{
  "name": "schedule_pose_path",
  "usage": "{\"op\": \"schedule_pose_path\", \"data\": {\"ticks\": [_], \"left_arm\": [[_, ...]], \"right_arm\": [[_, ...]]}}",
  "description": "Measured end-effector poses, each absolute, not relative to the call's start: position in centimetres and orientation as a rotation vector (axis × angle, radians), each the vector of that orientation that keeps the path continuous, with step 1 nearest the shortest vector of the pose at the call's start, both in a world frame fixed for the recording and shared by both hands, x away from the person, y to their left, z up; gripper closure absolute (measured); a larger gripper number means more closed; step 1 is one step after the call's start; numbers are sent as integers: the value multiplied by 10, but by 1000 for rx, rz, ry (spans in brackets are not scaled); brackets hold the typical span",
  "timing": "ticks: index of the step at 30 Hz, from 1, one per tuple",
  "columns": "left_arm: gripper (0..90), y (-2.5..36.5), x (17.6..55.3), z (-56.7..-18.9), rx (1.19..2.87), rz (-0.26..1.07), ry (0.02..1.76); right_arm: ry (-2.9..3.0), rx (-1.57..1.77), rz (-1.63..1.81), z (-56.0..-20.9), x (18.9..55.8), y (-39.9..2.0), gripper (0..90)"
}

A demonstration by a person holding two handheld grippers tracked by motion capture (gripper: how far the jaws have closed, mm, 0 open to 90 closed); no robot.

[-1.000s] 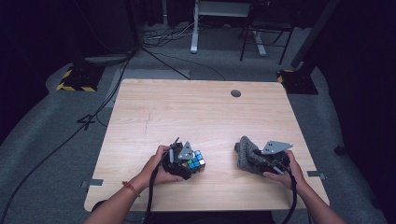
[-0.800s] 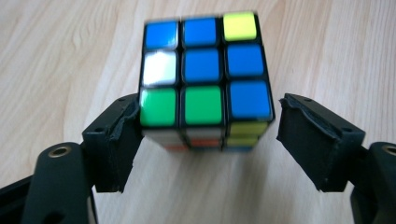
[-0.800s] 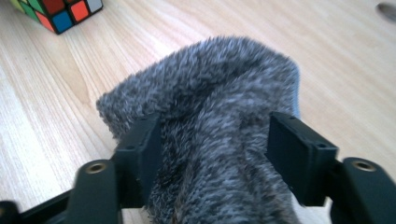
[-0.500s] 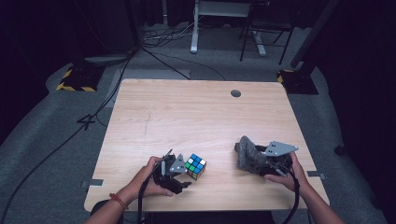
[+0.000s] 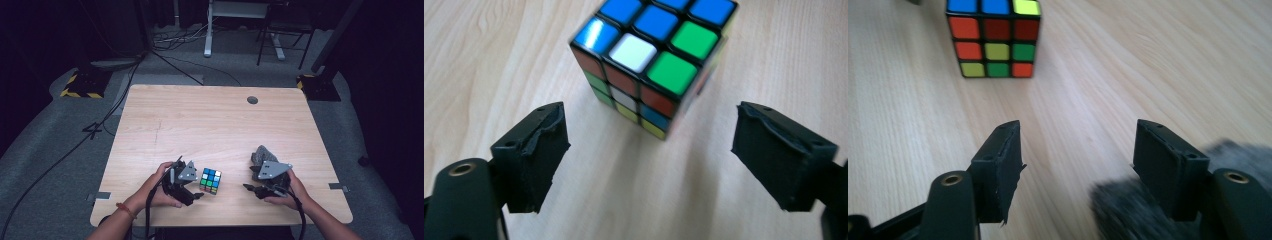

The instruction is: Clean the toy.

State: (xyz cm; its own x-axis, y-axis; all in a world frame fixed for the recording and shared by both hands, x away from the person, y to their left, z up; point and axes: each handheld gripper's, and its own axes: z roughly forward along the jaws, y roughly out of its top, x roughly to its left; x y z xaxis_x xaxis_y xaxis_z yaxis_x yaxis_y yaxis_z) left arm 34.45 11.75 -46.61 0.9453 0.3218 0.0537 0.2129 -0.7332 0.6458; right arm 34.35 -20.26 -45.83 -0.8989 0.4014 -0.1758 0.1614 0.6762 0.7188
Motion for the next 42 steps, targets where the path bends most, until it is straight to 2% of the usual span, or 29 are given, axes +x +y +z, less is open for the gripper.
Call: {"op": "schedule_pose_path", "data": {"ticks": [4,10,19,27,32,42], "left_arm": [[157,106,356,-464,2423,155,292],[157,94,371,-465,2426,99,254],[167,78,373,-469,2471,79,181],[207,75,372,-468,2487,79,156],[290,77,373,-467,2458,65,173],[294,68,373,-468,2446,57,152]], "right_arm": [[2609,399,1045,-466,348,-180,369],[2652,368,1010,-478,357,-158,364],[2677,321,1030,-483,359,-139,362],[2658,298,1032,-483,357,-135,362],[2626,341,1042,-481,359,-143,376],[2590,317,1075,-472,359,-154,392]]}}
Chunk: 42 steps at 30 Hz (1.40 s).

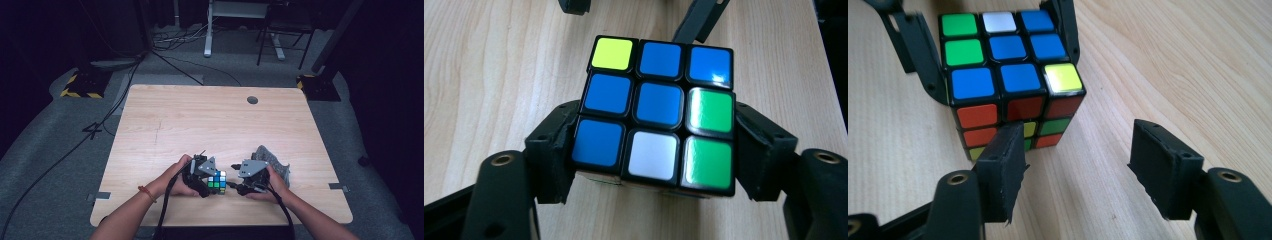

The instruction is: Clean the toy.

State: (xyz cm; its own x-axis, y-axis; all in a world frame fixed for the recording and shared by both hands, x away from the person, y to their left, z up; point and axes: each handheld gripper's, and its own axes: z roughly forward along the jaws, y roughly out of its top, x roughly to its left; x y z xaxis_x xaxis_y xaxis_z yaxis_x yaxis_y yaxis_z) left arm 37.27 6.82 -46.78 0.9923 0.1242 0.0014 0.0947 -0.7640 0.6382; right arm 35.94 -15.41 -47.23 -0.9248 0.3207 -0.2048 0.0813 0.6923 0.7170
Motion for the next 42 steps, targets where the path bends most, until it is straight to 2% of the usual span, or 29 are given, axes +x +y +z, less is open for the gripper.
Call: {"op": "schedule_pose_path", "data": {"ticks": [8,18,25,37,40,42], "left_arm": [[288,67,373,-466,2432,77,162],[326,68,372,-469,2420,80,147],[324,67,373,-470,2404,62,169],[239,66,377,-474,2406,71,183],[244,67,377,-473,2407,84,175],[291,70,375,-470,2421,99,132]], "right_arm": [[2573,327,1104,-470,360,-157,402],[2594,359,1107,-474,364,-161,446],[2592,352,1121,-473,366,-164,441],[2578,315,1147,-469,361,-158,440],[2562,309,1153,-469,360,-156,441],[2560,306,1155,-468,360,-155,441]]}}
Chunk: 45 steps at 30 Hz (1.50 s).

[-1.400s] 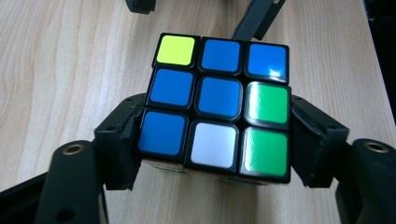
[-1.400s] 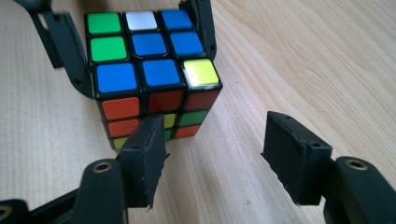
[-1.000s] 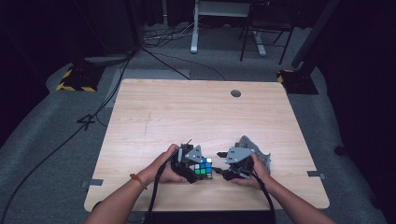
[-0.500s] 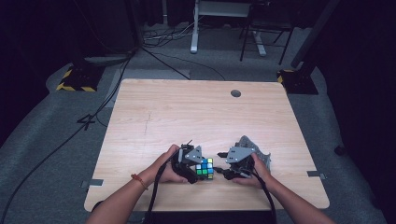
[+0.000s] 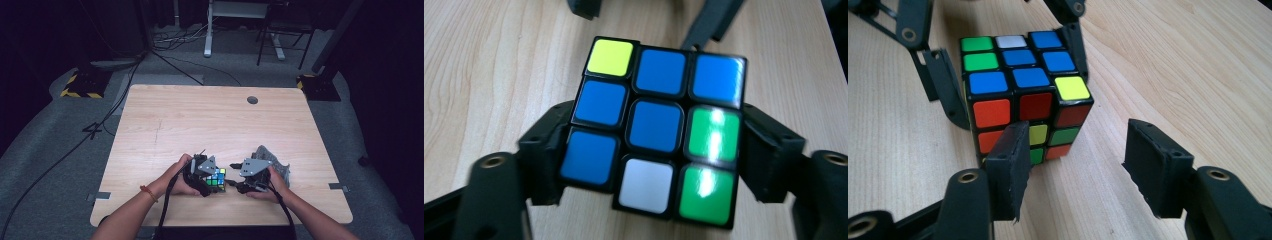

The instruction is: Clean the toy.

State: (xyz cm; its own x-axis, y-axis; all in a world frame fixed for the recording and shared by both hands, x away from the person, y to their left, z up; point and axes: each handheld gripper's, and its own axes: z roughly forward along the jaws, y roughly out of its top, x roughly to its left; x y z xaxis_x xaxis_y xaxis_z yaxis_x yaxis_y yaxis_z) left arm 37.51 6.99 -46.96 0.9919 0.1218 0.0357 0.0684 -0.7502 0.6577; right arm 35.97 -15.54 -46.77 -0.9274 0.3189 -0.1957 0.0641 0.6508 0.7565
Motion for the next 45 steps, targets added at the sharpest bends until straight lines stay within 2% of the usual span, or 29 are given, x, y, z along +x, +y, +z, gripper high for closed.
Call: {"op": "schedule_pose_path", "data": {"ticks": [7,14,19,26,28,31,34,40,45], "left_arm": [[316,71,376,-468,2434,49,113],[213,68,380,-473,2431,23,164],[226,70,382,-477,2437,9,187],[190,72,381,-482,2465,16,189],[310,76,381,-481,2417,-9,198],[231,79,380,-477,2413,7,206],[315,82,379,-476,2415,4,194],[331,84,377,-475,2423,11,177],[330,74,375,-477,2384,103,199]], "right_arm": [[2559,301,1137,-467,359,-153,445],[2558,306,1187,-464,358,-148,453],[2558,299,1170,-463,358,-145,452],[2542,261,1184,-458,357,-131,453],[2528,259,1178,-456,357,-126,453],[2529,249,1172,-455,358,-120,448],[2526,236,1171,-456,359,-115,452],[2532,239,1198,-450,358,-117,435],[2522,306,1194,-443,357,-148,417]]}}
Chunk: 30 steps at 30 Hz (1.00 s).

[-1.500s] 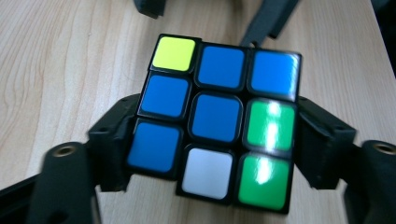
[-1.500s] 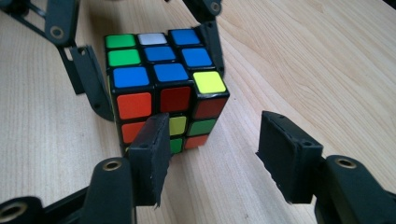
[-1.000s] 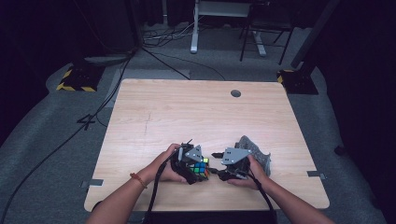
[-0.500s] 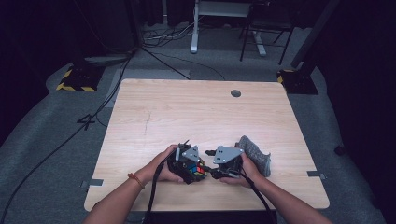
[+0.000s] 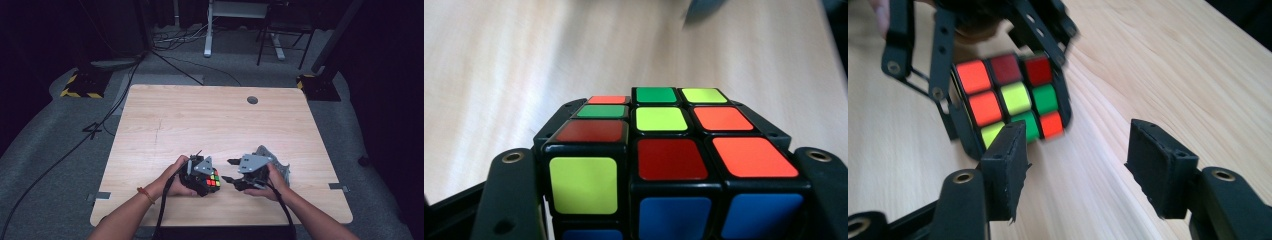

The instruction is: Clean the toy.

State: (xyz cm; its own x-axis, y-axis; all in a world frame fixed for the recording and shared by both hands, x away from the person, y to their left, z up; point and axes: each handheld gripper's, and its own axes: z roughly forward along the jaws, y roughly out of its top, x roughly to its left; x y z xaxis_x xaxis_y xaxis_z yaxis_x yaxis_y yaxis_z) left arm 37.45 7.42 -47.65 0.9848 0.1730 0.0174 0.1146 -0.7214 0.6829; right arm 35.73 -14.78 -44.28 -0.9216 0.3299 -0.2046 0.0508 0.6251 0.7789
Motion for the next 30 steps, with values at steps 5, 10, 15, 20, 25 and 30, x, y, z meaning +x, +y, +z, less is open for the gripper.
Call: {"op": "schedule_pose_path", "data": {"ticks": [5,10,15,20,25,30], "left_arm": [[329,66,379,-479,2326,168,259],[295,67,380,-480,2352,152,245],[236,80,377,-480,2376,145,288],[224,90,372,-479,2389,152,323],[306,91,369,-482,2385,157,326],[328,85,368,-484,2375,131,276]], "right_arm": [[2487,478,1134,-439,365,-199,412],[2453,633,1074,-440,373,-248,398],[2503,707,991,-451,377,-269,388],[2581,718,903,-472,382,-272,378],[2597,788,943,-485,390,-278,426],[2613,773,1007,-488,388,-281,598]]}}
